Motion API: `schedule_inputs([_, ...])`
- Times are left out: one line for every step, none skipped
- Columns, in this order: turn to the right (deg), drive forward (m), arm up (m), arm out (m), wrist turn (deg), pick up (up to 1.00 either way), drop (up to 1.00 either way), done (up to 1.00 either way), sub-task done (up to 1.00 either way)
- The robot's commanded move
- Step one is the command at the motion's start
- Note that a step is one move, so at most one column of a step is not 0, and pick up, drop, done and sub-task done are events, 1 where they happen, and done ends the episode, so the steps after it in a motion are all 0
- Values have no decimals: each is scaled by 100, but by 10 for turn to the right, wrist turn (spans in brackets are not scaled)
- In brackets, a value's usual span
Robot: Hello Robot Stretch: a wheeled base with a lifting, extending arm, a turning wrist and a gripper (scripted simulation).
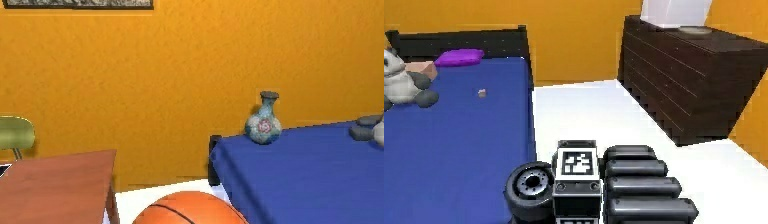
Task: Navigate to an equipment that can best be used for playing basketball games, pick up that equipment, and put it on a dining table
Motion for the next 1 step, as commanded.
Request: schedule_inputs([-60, 0, 0, 0, 0, 0, 0, 0, 0])
